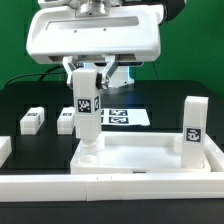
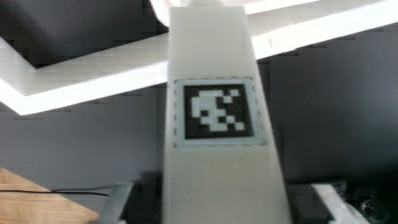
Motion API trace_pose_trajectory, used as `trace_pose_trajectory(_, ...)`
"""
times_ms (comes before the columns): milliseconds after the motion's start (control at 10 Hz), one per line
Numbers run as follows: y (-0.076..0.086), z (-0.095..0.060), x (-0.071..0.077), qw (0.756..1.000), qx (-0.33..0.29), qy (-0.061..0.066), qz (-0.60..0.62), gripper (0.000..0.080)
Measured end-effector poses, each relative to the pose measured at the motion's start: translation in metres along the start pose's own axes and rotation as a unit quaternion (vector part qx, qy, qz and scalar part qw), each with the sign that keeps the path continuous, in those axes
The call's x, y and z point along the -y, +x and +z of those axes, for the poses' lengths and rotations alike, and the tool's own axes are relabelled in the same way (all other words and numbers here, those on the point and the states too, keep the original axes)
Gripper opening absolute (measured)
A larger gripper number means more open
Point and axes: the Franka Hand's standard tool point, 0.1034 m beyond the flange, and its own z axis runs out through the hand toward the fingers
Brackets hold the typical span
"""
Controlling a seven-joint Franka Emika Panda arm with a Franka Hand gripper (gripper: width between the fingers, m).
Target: Assemble desk
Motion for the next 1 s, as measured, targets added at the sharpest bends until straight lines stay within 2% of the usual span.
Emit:
trace_pose_trajectory(300, -0.010, 0.011, -0.004, 1.000, 0.010, -0.006, -0.002, 0.0290)
trace_pose_trajectory(600, -0.014, 0.015, 0.002, 1.000, 0.006, -0.005, -0.008, 0.0290)
trace_pose_trajectory(1000, -0.025, 0.024, -0.003, 1.000, 0.013, -0.011, -0.010, 0.0290)
